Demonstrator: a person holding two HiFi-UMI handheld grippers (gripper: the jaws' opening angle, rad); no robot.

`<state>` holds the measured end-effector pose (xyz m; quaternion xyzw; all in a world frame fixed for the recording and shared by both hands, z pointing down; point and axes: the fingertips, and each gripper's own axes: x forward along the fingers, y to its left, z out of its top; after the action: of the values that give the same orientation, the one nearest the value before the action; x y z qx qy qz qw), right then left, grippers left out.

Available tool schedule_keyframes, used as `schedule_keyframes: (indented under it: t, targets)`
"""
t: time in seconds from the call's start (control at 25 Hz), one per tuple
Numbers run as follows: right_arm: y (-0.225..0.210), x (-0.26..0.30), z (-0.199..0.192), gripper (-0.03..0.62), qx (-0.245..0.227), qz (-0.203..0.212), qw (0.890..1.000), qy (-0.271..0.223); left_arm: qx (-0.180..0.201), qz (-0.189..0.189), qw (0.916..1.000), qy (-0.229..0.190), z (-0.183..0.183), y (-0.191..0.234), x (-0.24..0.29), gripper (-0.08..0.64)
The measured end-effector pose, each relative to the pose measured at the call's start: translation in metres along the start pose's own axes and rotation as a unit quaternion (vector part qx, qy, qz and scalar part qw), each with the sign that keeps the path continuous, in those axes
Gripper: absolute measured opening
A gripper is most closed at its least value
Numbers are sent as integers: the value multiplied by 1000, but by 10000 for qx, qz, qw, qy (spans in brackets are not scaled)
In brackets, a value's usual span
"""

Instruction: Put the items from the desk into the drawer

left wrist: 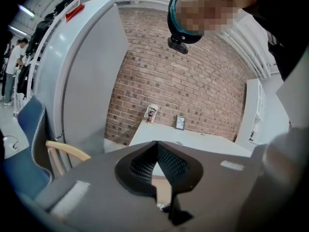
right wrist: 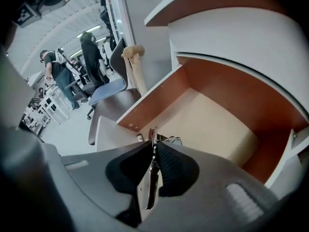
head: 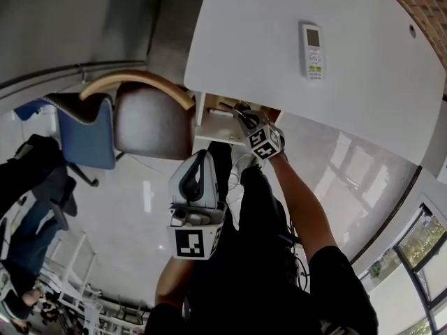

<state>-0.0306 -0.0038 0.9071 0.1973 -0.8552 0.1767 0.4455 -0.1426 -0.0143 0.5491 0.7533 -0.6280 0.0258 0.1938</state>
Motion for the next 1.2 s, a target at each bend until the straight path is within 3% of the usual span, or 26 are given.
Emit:
schedule_keyframes:
  t: [0.6, 1.2]
  targets:
    - [-13, 52, -40, 38, 76, 50, 9969, 780, -131, 141, 9998, 105, -35, 25, 23, 20]
    - [-23, 65, -44, 75, 296, -65, 9950, 950, -226, 132, 9995, 199, -49, 22, 19, 20]
